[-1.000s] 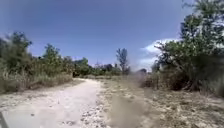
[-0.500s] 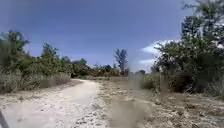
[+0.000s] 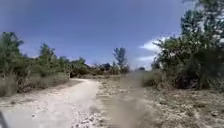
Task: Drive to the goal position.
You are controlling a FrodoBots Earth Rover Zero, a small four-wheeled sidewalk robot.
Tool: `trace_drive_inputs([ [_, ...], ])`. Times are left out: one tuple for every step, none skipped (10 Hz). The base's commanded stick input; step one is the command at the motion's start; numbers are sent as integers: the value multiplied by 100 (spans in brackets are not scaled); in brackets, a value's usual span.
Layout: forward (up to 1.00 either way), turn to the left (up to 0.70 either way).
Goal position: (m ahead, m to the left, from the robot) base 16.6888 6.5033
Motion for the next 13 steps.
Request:
trace_drive_inputs([
  [45, 2],
  [45, 2],
  [45, 2],
  [45, 2],
  [45, 2],
  [45, 2],
  [45, 2],
  [45, 2],
  [45, 2],
  [45, 2],
  [45, 2],
  [45, 2],
  [45, 2],
])
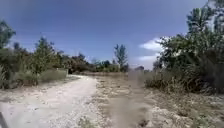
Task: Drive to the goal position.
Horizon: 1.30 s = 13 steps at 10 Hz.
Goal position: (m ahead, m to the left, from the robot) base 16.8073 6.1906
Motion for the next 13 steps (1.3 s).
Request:
trace_drive_inputs([
  [45, 2],
  [45, 2],
  [45, 2],
  [45, 2],
  [45, 2],
  [45, 2],
  [45, 2],
  [45, 2],
  [45, 2],
  [45, 2],
  [45, 2],
  [45, 2],
  [45, 2],
])
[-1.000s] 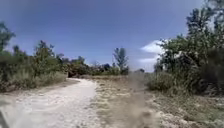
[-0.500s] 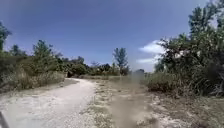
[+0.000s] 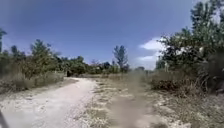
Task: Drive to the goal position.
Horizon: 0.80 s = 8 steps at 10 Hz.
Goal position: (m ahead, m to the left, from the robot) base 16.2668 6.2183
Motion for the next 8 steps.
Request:
trace_drive_inputs([
  [45, 2],
  [45, 2],
  [45, 2],
  [45, 2],
  [45, 2],
  [45, 2],
  [45, 2],
  [45, 2],
])
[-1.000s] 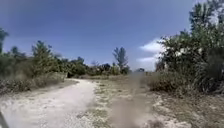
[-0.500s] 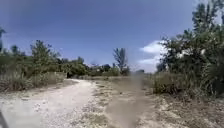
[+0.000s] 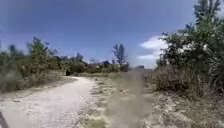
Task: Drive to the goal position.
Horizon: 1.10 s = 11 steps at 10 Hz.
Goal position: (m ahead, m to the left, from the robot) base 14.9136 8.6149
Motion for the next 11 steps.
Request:
trace_drive_inputs([
  [45, 2],
  [45, 2],
  [45, 2],
  [45, 2],
  [45, 2],
  [45, 2],
  [45, 2],
  [45, 2],
  [45, 2],
  [45, 2],
  [45, 2],
])
